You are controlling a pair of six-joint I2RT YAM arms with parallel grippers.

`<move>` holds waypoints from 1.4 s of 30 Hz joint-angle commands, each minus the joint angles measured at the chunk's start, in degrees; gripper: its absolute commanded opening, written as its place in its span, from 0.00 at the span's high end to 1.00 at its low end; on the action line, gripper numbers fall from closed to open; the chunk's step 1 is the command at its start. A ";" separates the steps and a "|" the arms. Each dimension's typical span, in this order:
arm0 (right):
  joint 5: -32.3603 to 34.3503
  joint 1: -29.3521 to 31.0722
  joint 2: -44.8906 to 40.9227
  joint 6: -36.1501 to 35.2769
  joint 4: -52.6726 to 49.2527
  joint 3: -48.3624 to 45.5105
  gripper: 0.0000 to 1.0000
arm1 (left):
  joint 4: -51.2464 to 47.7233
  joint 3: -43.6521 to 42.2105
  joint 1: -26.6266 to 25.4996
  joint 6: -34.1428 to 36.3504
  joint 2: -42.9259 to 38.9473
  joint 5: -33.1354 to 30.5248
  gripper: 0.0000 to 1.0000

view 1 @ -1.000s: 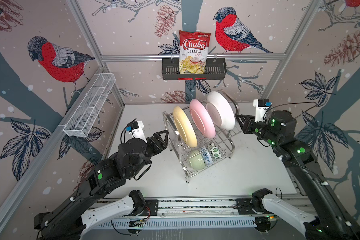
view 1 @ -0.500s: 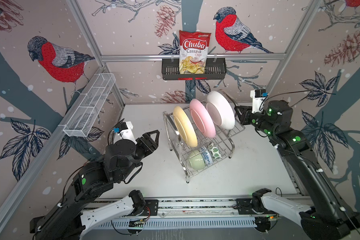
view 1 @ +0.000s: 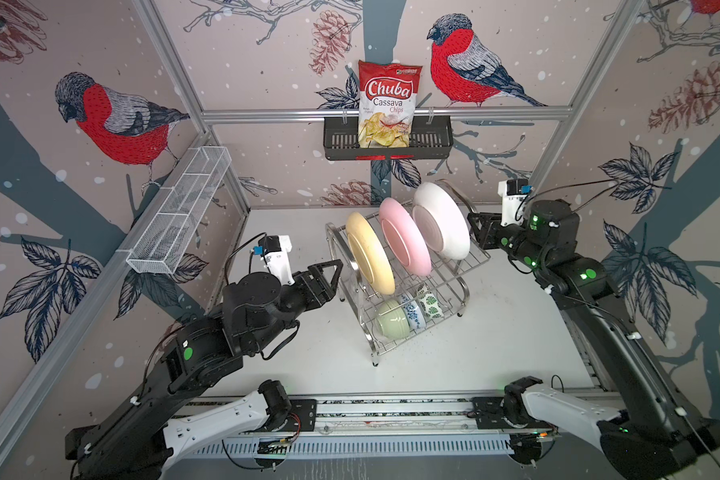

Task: Unload the mixed dishes from the dish rack

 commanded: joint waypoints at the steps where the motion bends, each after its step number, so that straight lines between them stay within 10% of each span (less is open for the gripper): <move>1: 0.68 -0.06 0.28 -1.14 0.54 0.44 0.66 | 5.33 0.27 -0.26 4.52 0.75 2.75 0.30; 42: -4.66 -1.04 7.06 0.10 4.91 1.54 0.85 | 3.19 3.73 1.97 14.54 9.22 -6.26 0.82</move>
